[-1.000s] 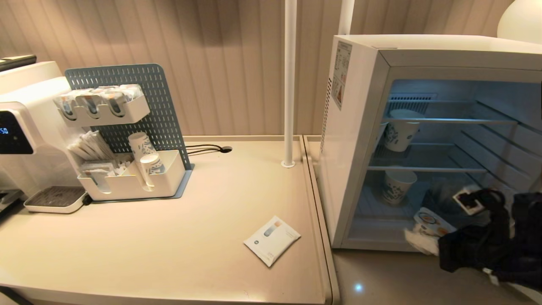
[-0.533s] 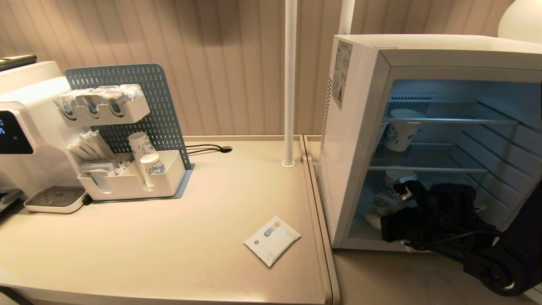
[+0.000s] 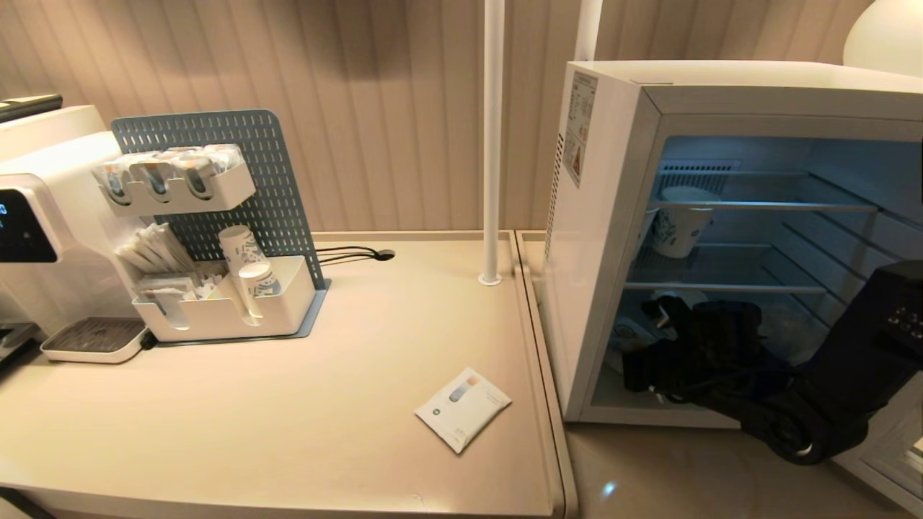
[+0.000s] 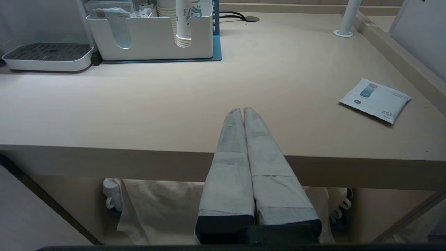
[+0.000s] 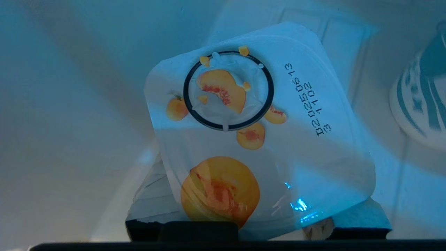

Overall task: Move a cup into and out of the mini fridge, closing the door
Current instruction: Put the yoghurt in the freezer

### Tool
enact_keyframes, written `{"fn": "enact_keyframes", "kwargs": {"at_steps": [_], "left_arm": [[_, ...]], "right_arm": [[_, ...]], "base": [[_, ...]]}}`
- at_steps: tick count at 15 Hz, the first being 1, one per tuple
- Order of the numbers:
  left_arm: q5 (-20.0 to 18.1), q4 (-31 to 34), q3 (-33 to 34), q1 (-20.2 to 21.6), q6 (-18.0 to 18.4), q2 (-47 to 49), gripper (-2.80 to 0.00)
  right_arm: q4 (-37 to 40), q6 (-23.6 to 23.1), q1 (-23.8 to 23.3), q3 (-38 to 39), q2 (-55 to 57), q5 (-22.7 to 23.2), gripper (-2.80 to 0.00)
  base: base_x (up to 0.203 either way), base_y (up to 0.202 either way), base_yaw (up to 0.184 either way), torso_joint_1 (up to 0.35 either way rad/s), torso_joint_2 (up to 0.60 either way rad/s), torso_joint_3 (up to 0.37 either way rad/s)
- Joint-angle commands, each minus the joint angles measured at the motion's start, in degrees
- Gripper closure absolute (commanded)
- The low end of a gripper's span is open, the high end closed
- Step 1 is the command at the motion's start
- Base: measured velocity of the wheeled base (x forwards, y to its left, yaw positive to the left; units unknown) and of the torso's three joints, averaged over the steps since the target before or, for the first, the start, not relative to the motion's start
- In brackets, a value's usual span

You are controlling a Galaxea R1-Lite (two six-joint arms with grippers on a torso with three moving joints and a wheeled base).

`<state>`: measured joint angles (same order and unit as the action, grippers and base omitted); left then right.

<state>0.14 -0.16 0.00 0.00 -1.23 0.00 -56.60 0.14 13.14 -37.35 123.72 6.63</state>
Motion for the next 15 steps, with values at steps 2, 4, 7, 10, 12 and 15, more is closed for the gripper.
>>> {"fn": "enact_keyframes", "kwargs": {"at_steps": [2, 4, 7, 10, 12, 15], "left_arm": [[-0.01, -0.02, 0.02, 0.0, -0.02, 0.0, 0.0], [0.04, -0.02, 0.01, 0.0, 0.0, 0.0, 0.0], [0.03, -0.02, 0.07, 0.0, -0.03, 0.0, 0.0], [0.03, -0.02, 0.0, 0.0, -0.08, 0.0, 0.0], [0.04, -0.02, 0.09, 0.0, -0.09, 0.0, 0.0], [0.04, -0.02, 0.0, 0.0, -0.09, 0.0, 0.0]], "right_arm": [[2.23, 1.34, 0.04, -3.48, 1.11, -0.37, 0.0], [3.5, 1.89, 0.04, -4.96, 1.71, -0.74, 0.0], [3.77, 2.06, 0.04, -5.54, 1.97, -2.24, 0.0], [4.55, 2.15, 0.08, -5.55, 2.05, -4.13, 0.0], [5.71, 2.59, 0.04, -6.59, 1.79, -5.93, -2.8], [5.19, 3.39, 0.04, -5.72, 1.19, -5.82, -2.8]], "base": [[0.0, 0.0, 0.0, 0.0, 0.0, 0.0], [0.0, 0.0, 0.0, 0.0, 0.0, 0.0], [0.0, 0.0, 0.0, 0.0, 0.0, 0.0], [0.0, 0.0, 0.0, 0.0, 0.0, 0.0], [0.0, 0.0, 0.0, 0.0, 0.0, 0.0], [0.0, 0.0, 0.0, 0.0, 0.0, 0.0]]}}
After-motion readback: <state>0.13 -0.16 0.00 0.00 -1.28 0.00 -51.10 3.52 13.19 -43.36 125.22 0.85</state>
